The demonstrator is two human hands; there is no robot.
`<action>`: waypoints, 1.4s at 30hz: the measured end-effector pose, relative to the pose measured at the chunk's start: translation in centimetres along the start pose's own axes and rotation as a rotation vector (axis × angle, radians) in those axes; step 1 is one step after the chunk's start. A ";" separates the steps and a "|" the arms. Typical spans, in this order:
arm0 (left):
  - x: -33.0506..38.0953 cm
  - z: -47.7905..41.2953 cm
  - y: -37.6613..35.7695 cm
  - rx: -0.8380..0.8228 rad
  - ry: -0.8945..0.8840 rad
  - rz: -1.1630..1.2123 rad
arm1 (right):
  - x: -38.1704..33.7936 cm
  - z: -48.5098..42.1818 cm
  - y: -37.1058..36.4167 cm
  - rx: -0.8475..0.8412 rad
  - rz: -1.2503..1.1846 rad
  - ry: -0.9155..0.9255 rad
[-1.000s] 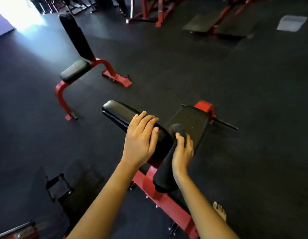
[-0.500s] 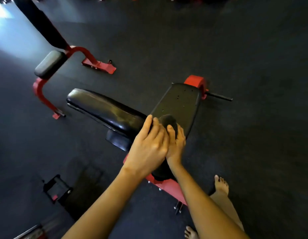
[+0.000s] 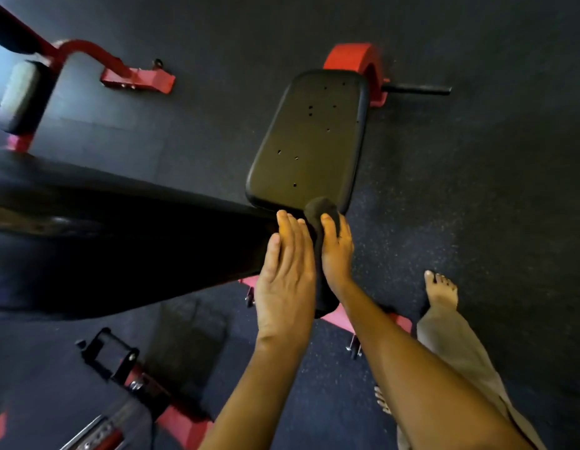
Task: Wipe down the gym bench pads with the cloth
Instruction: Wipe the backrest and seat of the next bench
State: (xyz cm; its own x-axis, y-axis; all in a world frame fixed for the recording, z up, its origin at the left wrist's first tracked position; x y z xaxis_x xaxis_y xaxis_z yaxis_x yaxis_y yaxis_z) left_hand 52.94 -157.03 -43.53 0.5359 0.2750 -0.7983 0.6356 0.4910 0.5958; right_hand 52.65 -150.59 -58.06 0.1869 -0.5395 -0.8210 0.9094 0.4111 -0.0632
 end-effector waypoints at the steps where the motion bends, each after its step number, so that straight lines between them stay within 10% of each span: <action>1: 0.6 -0.1 -0.4 -0.026 0.011 0.003 | 0.4 -0.4 0.0 0.002 -0.044 -0.067; 8: 0.8 -0.1 -1.1 0.000 0.019 0.049 | -1.3 3.0 0.3 0.001 -0.030 0.078; 15: 0.7 -0.3 -0.4 -0.096 -0.030 0.057 | -0.2 -1.7 0.3 -0.125 -0.110 -0.283; 28: -5.4 1.5 7.4 -0.120 -0.065 0.351 | -12.2 6.0 4.4 -0.346 0.094 -0.081; 35: -9.3 0.4 12.1 0.210 0.274 1.208 | -23.0 10.3 7.0 -0.344 0.076 0.034; 42: -11.8 -4.8 14.5 0.128 0.738 1.911 | -29.6 7.1 6.6 -0.379 0.144 0.130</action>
State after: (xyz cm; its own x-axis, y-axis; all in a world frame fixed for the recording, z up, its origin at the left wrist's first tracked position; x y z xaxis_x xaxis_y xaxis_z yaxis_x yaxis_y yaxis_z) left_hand 53.12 -149.18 -25.94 0.1698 0.4889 0.8557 -0.2957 -0.8030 0.5175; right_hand 55.74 -137.11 -30.11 0.2319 -0.3695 -0.8998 0.6719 0.7298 -0.1265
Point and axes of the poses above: each hand's wrist, its own z-axis away from the middle knuckle, its own y-axis out of the back of the hand, x = y × z, the point moved 3 cm from there along -z, towards the middle knuckle, and after that the axes turned 1 degree about x, right-handed, at the moved point
